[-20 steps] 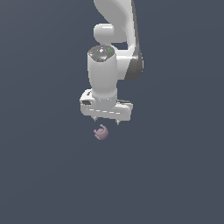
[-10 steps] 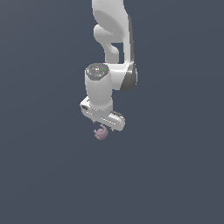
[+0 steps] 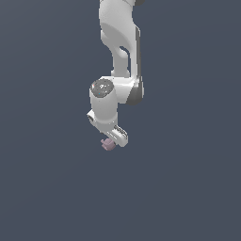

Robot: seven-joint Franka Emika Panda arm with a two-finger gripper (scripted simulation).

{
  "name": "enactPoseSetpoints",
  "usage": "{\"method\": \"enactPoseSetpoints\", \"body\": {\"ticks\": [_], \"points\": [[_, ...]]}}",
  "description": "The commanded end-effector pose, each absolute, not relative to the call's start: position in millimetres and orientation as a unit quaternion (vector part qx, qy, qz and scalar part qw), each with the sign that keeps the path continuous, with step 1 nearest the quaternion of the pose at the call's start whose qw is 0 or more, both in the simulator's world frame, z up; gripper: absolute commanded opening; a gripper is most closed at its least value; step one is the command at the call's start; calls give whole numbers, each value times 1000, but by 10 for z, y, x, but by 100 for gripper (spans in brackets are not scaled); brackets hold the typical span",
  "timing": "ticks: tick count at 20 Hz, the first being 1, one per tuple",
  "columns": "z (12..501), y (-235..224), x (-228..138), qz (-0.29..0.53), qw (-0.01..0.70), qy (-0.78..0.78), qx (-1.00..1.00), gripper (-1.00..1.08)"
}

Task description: Pick up the object and move it to a goal position.

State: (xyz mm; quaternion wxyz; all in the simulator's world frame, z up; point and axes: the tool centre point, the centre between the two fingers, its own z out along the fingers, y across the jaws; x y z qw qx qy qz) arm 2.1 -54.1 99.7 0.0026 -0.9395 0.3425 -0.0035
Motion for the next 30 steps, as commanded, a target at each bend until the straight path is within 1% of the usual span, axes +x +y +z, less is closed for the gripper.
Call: {"method": "enactPoseSetpoints", "body": {"ticks": [1, 11, 20, 25, 26, 30], "points": [[946, -562, 7, -2, 1, 358, -934, 100], [868, -576, -8, 0, 0, 369, -929, 100], [469, -580, -22, 0, 0, 372, -928, 100], [396, -581, -11, 0, 0, 372, -928, 100], [396, -581, -11, 0, 0, 372, -928, -100], [396, -581, -11, 0, 0, 372, -928, -100]]}}
